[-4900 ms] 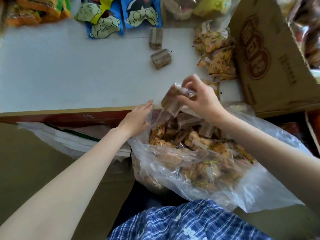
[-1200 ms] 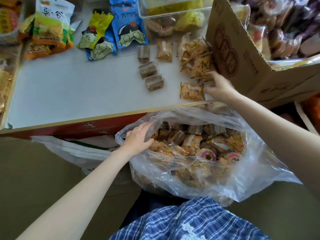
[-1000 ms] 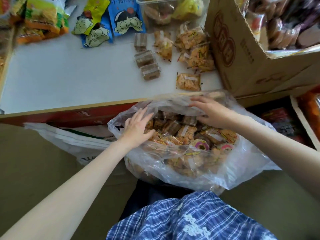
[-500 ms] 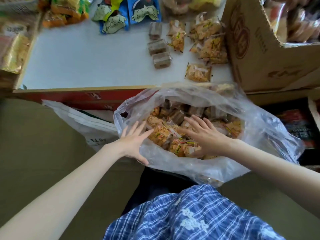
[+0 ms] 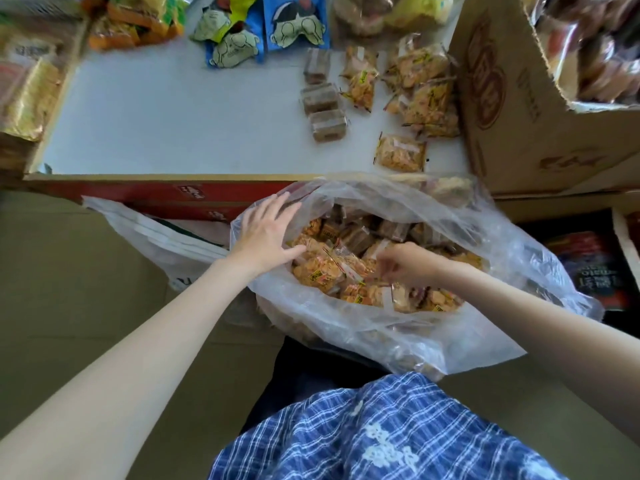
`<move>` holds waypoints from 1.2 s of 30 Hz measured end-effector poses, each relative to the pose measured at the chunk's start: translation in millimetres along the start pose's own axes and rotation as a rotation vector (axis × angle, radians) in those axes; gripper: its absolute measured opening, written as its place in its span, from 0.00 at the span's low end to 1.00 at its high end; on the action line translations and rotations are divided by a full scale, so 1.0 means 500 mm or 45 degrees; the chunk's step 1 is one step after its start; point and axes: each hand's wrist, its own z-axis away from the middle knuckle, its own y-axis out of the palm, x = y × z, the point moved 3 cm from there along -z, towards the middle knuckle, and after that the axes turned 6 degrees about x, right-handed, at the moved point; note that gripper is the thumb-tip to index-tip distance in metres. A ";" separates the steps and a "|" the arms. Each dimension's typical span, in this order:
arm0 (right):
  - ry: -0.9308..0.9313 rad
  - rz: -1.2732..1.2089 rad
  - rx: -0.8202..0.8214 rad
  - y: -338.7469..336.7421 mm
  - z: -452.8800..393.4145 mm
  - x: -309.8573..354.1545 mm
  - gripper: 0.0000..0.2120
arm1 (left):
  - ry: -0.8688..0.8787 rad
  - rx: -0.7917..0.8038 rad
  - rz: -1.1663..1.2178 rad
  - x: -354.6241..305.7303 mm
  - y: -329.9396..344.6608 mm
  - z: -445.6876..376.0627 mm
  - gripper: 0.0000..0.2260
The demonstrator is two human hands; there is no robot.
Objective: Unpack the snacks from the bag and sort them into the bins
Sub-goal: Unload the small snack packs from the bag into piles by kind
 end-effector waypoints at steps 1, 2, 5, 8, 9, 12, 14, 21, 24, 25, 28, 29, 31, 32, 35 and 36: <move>0.006 -0.042 -0.089 -0.026 0.003 -0.001 0.01 | -0.036 0.026 -0.003 0.003 0.000 -0.008 0.34; 0.012 -0.092 -0.193 -0.054 0.008 -0.003 0.03 | -0.061 0.053 0.000 0.008 0.001 -0.015 0.34; 0.055 -0.339 -0.541 -0.137 0.024 -0.013 0.01 | -0.132 0.164 0.037 0.019 0.005 -0.034 0.34; 0.103 -0.965 -0.770 -0.181 0.033 -0.035 0.03 | -0.136 0.262 0.084 0.020 0.006 -0.048 0.33; 0.151 -1.180 -0.827 -0.187 0.034 -0.047 0.04 | -0.122 0.281 0.101 0.018 0.004 -0.053 0.33; 0.252 -1.751 -0.921 -0.209 0.027 -0.061 0.07 | -0.116 0.332 0.178 0.014 -0.008 -0.062 0.32; 0.231 -2.026 -1.018 -0.256 0.012 -0.067 0.09 | -0.107 0.357 0.205 0.011 -0.017 -0.066 0.32; -0.050 -2.345 -1.230 -0.437 -0.045 -0.083 0.15 | -0.063 0.375 0.297 0.033 -0.017 -0.061 0.33; 0.083 -2.243 -0.974 -0.410 -0.061 -0.073 0.09 | -0.036 0.372 0.280 0.041 -0.013 -0.054 0.31; 0.143 -2.194 -0.897 -0.396 -0.065 -0.075 0.07 | -0.017 0.361 0.284 0.043 -0.014 -0.053 0.30; 0.213 -2.153 -0.825 -0.367 -0.060 -0.090 0.10 | 0.068 0.304 0.278 0.043 -0.017 -0.052 0.26; 0.211 -2.134 -0.845 -0.363 -0.053 -0.094 0.11 | 0.089 0.292 0.267 0.043 -0.018 -0.053 0.25; 0.207 -2.011 -0.877 -0.347 -0.037 -0.082 0.10 | 0.104 0.291 0.265 0.043 -0.017 -0.053 0.23; 0.207 -1.887 -0.876 -0.332 -0.028 -0.068 0.10 | 0.100 0.293 0.267 0.043 -0.014 -0.052 0.23; 0.102 -1.174 -0.793 -0.251 -0.010 -0.012 0.10 | 0.093 0.304 0.267 0.044 0.000 -0.046 0.23; 0.031 -0.899 -0.676 -0.213 -0.011 0.009 0.09 | 0.094 0.317 0.262 0.045 0.006 -0.042 0.24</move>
